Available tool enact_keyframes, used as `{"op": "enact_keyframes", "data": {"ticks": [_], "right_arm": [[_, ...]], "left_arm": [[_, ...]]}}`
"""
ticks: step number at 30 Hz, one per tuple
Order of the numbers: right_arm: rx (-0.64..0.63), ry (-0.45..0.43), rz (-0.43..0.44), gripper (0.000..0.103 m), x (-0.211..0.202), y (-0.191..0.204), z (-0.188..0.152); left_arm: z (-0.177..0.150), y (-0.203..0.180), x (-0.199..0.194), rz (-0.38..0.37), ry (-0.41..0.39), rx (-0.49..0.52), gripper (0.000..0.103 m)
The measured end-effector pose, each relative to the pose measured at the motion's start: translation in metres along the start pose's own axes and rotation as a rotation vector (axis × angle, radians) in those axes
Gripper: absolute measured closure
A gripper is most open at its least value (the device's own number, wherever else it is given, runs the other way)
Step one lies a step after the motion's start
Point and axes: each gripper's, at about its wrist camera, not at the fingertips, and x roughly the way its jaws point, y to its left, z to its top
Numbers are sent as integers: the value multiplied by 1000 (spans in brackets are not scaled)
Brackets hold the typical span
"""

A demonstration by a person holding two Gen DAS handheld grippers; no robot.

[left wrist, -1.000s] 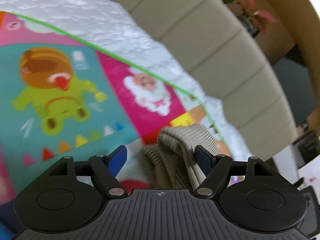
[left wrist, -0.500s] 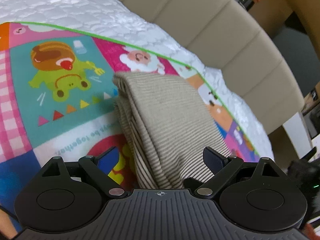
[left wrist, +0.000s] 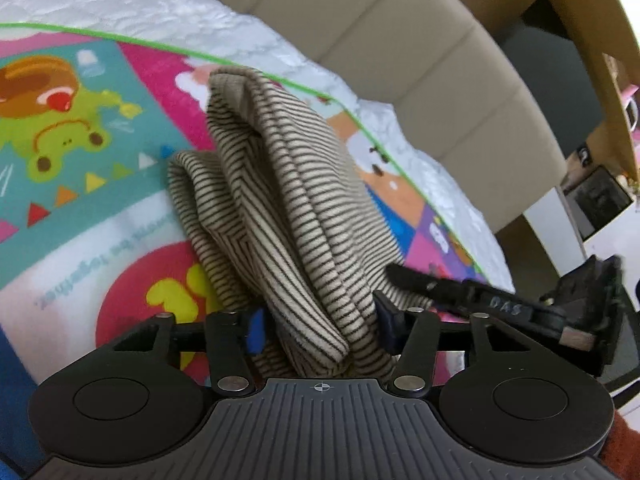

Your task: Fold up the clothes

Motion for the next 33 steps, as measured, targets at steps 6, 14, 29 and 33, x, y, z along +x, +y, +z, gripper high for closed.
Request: {"op": "enact_keyframes", "data": {"ticks": [6,14,29,33], "right_arm": [[-191,92,-18,50,12,36,-19],[-162,-24,-27,26,13,38,14],[-343,111,-119,21,84,72,38],[-212,152,-57,10,65,49,31]], "left_arm": [[12,14,-12,126,-48,5,49],[6,14,-4,133,34,-9,47],[6,20,-7,148,39,-13,35],[4,18,-9,152,48,-8,30]]}}
